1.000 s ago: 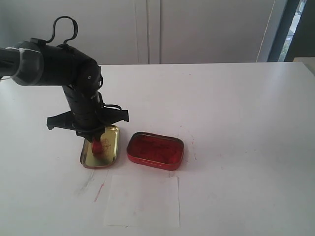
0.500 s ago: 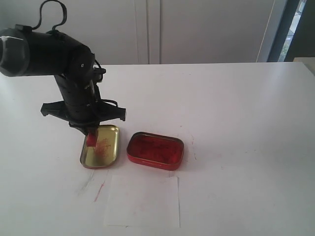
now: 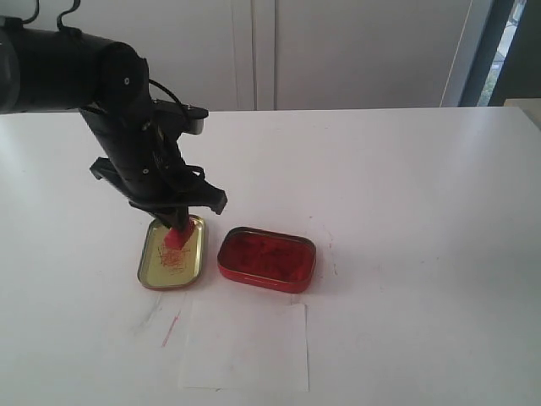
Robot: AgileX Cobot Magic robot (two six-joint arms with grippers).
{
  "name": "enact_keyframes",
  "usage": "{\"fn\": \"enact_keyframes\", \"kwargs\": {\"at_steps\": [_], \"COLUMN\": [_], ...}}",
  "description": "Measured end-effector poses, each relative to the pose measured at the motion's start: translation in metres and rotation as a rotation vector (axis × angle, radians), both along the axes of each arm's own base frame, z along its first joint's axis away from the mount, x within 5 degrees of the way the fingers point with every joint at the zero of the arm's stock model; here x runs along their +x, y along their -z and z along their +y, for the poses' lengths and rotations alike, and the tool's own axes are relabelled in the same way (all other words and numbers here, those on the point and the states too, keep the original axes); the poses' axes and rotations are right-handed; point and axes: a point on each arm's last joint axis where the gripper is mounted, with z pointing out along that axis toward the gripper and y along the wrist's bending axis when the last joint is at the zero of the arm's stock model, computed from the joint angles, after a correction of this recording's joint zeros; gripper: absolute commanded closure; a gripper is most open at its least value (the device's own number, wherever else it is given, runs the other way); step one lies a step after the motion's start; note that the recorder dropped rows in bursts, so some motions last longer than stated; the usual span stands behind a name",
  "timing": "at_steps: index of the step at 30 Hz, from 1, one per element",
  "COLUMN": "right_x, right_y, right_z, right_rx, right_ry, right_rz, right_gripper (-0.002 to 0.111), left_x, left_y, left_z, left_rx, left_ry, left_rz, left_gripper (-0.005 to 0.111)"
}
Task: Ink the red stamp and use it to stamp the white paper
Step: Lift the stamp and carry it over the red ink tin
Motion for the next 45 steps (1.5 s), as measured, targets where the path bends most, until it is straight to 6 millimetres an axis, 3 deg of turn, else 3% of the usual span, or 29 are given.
{"fn": "enact_keyframes", "kwargs": {"at_steps": [8, 17, 24, 32, 45], "right_x": [0.0, 0.0, 0.0, 0.0, 0.0], "right_y": [0.0, 0.0, 0.0, 0.0, 0.0], "right_z": [0.0, 0.0, 0.0, 0.0, 0.0], "right_rx": [0.0, 0.0, 0.0, 0.0, 0.0], "right_ry": [0.0, 0.0, 0.0, 0.0, 0.0], "right_rz": [0.0, 0.0, 0.0, 0.0, 0.0], "right_gripper": [0.108, 0.108, 0.108, 0.108, 0.108], "left_x": [-0.004, -0.003, -0.015, -0.021, 0.0], "left_y": [-0.011, -0.028, -0.033, -0.025, 0.004], "left_z": [-0.012, -0.024, -0.045, -0.066, -0.091], "left_rx": [-0.077, -0.151, -0.133, -0.051, -0.001], "left_ry": [0.195, 0.294, 0.403, 0.511, 0.58], "left_rz": [0.02, -0.02, -0.07, -0.104, -0.034], "left_gripper": [0.107, 0.107, 0.107, 0.107, 0.107]}}
